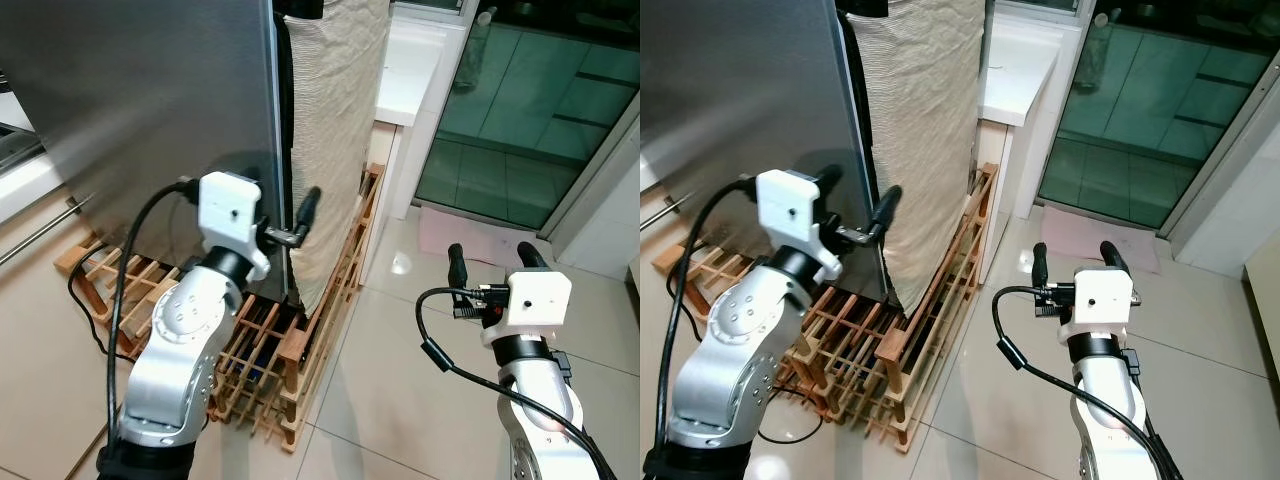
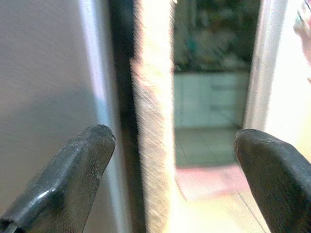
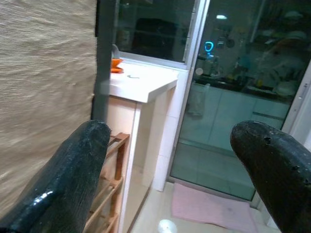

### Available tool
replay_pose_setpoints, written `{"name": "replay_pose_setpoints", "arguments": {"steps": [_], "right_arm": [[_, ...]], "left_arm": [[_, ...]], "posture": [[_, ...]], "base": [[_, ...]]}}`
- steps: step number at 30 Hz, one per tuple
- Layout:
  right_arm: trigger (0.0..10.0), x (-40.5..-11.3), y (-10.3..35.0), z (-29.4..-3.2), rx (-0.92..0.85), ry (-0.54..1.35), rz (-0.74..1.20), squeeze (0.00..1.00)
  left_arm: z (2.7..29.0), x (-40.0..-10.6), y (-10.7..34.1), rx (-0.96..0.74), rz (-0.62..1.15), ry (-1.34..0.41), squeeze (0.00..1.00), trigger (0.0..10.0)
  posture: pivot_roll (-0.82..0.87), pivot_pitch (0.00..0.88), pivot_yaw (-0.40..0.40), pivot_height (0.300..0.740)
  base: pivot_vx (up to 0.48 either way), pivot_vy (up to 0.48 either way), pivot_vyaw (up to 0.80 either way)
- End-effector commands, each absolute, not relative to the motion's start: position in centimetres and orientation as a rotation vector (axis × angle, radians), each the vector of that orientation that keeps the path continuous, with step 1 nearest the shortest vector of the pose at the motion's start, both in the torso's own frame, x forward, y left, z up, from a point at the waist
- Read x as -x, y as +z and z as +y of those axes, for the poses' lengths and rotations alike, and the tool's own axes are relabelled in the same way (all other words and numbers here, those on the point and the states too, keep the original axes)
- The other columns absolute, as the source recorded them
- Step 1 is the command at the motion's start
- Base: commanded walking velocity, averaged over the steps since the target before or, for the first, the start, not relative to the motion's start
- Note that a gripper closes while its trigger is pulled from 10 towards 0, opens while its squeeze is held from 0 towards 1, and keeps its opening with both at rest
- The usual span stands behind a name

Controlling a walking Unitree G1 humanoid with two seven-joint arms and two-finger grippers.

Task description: Restocking fridge

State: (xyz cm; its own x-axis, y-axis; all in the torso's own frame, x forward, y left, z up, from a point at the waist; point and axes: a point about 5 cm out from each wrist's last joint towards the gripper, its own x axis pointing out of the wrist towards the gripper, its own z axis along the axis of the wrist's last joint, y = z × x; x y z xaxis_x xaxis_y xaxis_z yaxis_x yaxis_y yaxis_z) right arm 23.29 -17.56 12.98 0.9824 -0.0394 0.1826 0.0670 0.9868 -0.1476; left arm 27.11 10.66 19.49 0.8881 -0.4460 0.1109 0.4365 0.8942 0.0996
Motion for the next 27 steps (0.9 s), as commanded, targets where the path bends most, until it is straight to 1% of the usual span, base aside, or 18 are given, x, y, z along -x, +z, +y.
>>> {"name": "replay_pose_setpoints", "arguments": {"steps": [1, 5, 7, 9, 16, 18, 20, 21, 23, 24, 25, 26, 27], "right_arm": [[10.0, -23.5, 12.6, -18.4, 0.167, -0.082, -0.154, 0.0], [10.0, -23.7, 12.3, -18.8, 0.163, -0.098, -0.137, 0.0], [10.0, -24.1, 12.0, -19.2, 0.156, -0.111, -0.126, 0.0], [10.0, -24.3, 12.0, -19.2, 0.156, -0.111, -0.127, 0.0], [10.0, -24.5, 11.7, -19.6, 0.157, -0.114, -0.124, 0.0], [10.0, -24.5, 11.7, -19.6, 0.153, -0.117, -0.124, 0.0], [10.0, -24.6, 11.5, -19.5, 0.146, -0.12, -0.123, 0.0], [10.0, -24.6, 11.5, -19.5, 0.146, -0.12, -0.123, 0.0], [10.0, -24.7, 11.4, -19.5, 0.144, -0.119, -0.121, 0.0], [10.0, -24.7, 11.4, -19.5, 0.144, -0.119, -0.121, 0.0], [10.0, -24.8, 11.3, -19.5, 0.141, -0.119, -0.119, 0.0], [10.0, -25.0, 11.0, -19.5, 0.136, -0.118, -0.106, 0.0], [10.0, -25.1, 10.8, -19.5, 0.135, -0.117, -0.101, 0.0]], "left_arm": [[10.4, -26.8, 19.1, -0.097, -0.083, -0.491, 0.0, 10.0], [10.4, -27.0, 18.5, -0.109, -0.029, -0.482, 0.0, 10.0], [10.3, -27.8, 18.1, -0.086, 0.02, -0.432, 0.0, 10.0], [10.3, -28.0, 18.1, -0.073, 0.033, -0.415, 0.0, 10.0], [10.3, -28.3, 18.1, 0.035, 0.095, -0.403, 0.0, 10.0], [9.7, -28.4, 18.3, 0.073, 0.098, -0.427, 0.0, 10.0], [8.2, -28.6, 19.9, 0.05, 0.023, -0.539, 0.0, 10.0], [8.2, -28.6, 19.9, 0.05, 0.023, -0.539, 0.0, 10.0], [7.2, -28.4, 21.0, 0.023, -0.038, -0.649, 0.0, 10.0], [7.2, -28.4, 21.0, 0.023, -0.038, -0.649, 0.0, 10.0], [6.7, -28.1, 21.6, 0.005, -0.076, -0.712, 0.0, 10.0], [5.8, -27.7, 22.8, -0.011, -0.14, -0.826, 0.0, 10.0], [5.6, -27.6, 23.1, -0.013, -0.154, -0.855, 0.0, 10.0]], "posture": [[0.01, 0.0, -0.033, 0.74], [0.01, 0.0, -0.034, 0.74], [0.0, 0.0, -0.037, 0.74], [0.0, 0.0, -0.037, 0.74], [0.0, 0.0, -0.032, 0.74], [0.0, 0.0, -0.031, 0.74], [-0.01, 0.0, -0.029, 0.74], [-0.01, 0.0, -0.029, 0.74], [0.0, 0.0, -0.03, 0.74], [0.0, 0.0, -0.03, 0.74], [0.0, 0.0, -0.029, 0.74], [-0.01, 0.0, -0.029, 0.74], [-0.01, 0.0, -0.029, 0.74]], "base": [[0.0, 0.0, 0.0], [0.0, 0.0, 0.0], [0.0, 0.0, 0.0], [0.0, 0.0, 0.0], [0.0, 0.0, 0.0], [0.0, 0.0, 0.0], [0.0, 0.0, 0.0], [0.0, 0.0, 0.0], [0.0, 0.0, 0.0], [0.0, 0.0, 0.0], [0.0, 0.0, 0.0], [0.0, 0.0, 0.0], [0.0, 0.0, 0.0]]}}
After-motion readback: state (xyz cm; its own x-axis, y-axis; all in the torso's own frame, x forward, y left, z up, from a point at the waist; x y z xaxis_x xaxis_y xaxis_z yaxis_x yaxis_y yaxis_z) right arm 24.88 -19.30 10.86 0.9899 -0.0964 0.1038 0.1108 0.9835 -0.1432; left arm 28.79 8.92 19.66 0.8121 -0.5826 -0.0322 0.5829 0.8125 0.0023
